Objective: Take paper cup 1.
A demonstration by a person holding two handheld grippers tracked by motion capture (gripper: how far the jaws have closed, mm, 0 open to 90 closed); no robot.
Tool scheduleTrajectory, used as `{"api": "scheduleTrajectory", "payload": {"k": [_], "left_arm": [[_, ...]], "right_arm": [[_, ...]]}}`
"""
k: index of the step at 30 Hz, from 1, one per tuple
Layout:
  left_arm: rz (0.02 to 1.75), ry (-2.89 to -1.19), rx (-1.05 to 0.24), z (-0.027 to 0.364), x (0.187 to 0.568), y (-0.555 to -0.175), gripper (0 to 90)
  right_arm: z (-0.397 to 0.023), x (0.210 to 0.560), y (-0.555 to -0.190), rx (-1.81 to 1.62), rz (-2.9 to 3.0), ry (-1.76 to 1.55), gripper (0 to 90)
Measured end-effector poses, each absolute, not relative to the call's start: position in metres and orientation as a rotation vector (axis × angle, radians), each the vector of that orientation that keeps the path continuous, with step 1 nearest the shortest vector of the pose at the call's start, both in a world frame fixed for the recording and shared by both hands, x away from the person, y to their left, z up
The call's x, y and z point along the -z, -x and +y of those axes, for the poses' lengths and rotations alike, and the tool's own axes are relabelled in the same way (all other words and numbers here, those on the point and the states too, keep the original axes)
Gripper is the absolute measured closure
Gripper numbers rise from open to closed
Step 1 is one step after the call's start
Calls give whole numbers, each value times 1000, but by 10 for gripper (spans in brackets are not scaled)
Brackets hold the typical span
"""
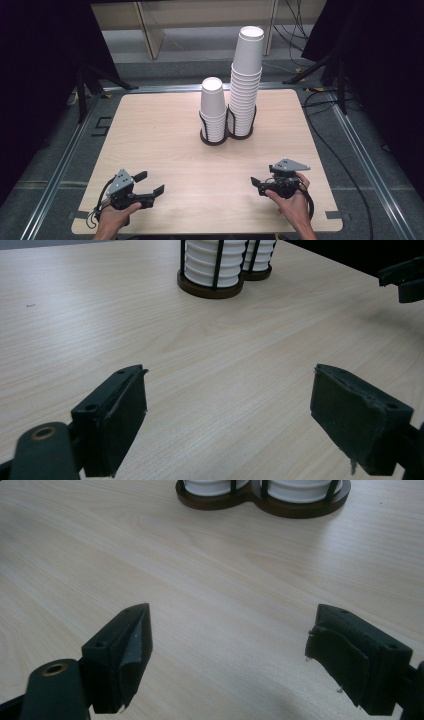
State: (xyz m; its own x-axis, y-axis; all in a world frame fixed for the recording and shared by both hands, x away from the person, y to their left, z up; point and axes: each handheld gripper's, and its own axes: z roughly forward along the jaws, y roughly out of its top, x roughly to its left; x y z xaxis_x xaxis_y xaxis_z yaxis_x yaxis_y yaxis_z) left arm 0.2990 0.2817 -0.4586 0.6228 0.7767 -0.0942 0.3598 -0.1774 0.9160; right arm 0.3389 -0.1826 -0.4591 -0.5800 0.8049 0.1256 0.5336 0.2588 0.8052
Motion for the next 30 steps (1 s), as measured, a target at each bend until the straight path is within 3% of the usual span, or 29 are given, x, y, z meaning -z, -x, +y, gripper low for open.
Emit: {"api": "scheduleTrajectory", "payload": {"k": [30], "left_arm": [[942,-1749,-479,284,460,-300,146]], "right_arm": [[-169,450,-352,-1336,2187,-1148,162]]}}
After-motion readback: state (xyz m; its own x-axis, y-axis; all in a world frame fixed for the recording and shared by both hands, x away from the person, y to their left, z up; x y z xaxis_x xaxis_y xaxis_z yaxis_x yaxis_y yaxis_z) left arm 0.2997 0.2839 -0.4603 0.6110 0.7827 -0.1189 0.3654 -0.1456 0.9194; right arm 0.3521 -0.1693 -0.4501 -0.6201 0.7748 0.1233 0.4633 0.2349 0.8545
